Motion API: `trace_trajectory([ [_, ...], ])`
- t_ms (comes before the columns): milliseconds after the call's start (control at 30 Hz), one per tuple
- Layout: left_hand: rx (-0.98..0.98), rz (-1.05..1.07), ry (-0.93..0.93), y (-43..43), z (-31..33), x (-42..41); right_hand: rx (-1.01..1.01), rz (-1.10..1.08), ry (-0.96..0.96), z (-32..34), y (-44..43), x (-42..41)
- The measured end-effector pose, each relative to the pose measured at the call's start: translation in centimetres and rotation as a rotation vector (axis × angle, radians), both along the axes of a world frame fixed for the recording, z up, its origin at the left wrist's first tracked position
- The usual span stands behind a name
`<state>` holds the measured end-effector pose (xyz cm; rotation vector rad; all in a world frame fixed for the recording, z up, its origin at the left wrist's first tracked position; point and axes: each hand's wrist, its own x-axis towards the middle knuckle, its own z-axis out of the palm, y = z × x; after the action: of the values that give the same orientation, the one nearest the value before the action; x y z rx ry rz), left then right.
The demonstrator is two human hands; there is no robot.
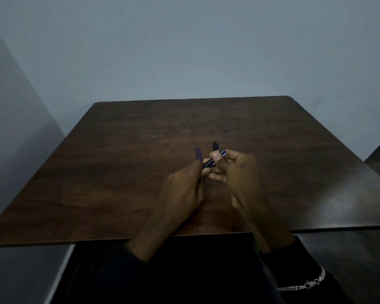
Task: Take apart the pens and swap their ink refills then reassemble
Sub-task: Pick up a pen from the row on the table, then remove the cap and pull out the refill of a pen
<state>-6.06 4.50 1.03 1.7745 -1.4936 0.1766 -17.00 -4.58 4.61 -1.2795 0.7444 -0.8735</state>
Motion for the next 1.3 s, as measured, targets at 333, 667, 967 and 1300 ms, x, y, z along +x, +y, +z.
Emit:
trace_trajectory([
  [333, -0.014, -0.050, -0.065, -0.1, 0.2, 0.4, 0.100, -0.007, -0.070, 0.6, -0.8, -1.0],
  [667, -0.068, 0.045, 0.087, 0.3, -0.8, 1.9, -0.029, 0.046, 0.211, 2.3, -7.9, -5.0],
  [967, 0.011, 0.053, 0.556, -1.2, -0.7, 4.1, -0.161, -0.007, 0.808, 0.2, -12.6, -3.8],
  [1300, 0.033, 0.041, 0.626, -1.1, -1.2, 4.4, -0.334, -0.200, 0.789, -3.7, -12.2, -3.2],
])
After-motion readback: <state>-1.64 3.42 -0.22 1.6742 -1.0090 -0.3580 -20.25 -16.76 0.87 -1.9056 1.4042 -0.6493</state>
